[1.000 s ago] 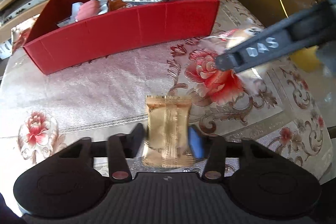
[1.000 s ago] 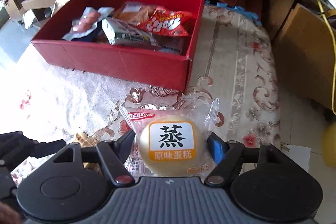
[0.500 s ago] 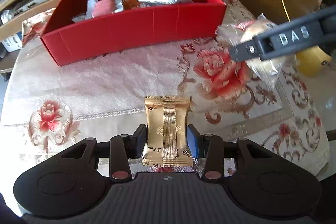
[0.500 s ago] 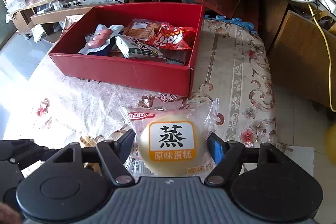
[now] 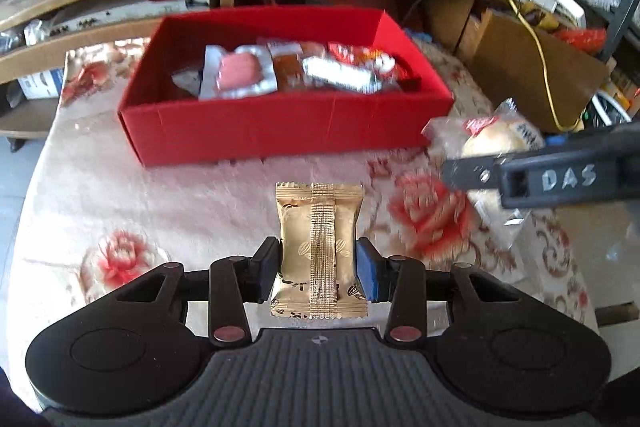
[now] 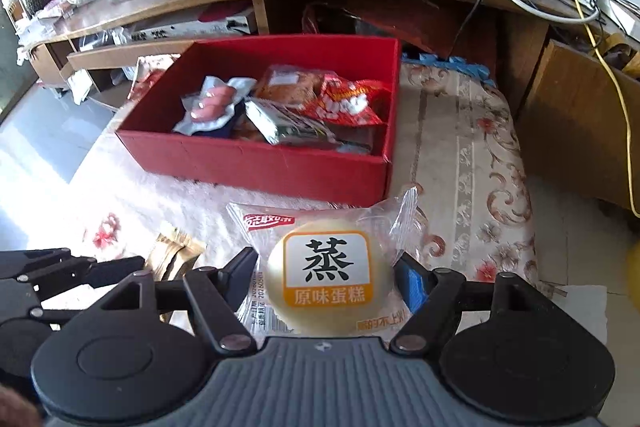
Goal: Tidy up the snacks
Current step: 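Carry the gold pastry in the left gripper while the right gripper carries the cake bag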
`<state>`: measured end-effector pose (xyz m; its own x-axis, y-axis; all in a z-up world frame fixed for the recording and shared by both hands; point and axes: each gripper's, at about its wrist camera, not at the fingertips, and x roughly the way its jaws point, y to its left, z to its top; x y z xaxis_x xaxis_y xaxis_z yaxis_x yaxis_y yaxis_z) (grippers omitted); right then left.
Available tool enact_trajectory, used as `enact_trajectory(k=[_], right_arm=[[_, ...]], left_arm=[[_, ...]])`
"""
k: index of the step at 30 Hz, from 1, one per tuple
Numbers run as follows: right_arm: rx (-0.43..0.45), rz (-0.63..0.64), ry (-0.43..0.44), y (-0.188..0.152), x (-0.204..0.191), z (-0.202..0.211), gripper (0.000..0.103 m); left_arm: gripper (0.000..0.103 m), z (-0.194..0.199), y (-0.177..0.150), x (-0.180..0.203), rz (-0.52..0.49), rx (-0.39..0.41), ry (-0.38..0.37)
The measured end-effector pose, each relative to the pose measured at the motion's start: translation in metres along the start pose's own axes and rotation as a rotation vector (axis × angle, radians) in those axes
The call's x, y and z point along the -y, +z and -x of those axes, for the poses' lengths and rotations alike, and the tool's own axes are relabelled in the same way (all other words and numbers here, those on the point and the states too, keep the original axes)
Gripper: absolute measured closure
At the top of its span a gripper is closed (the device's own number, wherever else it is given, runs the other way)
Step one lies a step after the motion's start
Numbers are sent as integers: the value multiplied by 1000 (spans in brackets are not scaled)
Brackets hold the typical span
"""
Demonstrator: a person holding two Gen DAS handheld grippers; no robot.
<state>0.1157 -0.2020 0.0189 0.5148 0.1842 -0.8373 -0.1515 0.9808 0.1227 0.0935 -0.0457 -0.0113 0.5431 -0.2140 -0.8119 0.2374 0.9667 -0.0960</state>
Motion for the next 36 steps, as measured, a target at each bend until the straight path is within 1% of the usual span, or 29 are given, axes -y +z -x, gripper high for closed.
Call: enact_trajectory(k=[7,16,29,36], right_arm=[[34,-22,14,18,-7,-1,32],[61,-52,23,41,-8,-7,32],[77,-82,14,75,-2,-27,32],[62,-83,-7,89,3,-45,32]], left_arm=[[54,4,25,-1,-14,63,-15],[53,-3,52,0,-29,105,-34],[53,-26,81,-1,-33,117,-37],[53,-44,95,-1,-41,112,-28]])
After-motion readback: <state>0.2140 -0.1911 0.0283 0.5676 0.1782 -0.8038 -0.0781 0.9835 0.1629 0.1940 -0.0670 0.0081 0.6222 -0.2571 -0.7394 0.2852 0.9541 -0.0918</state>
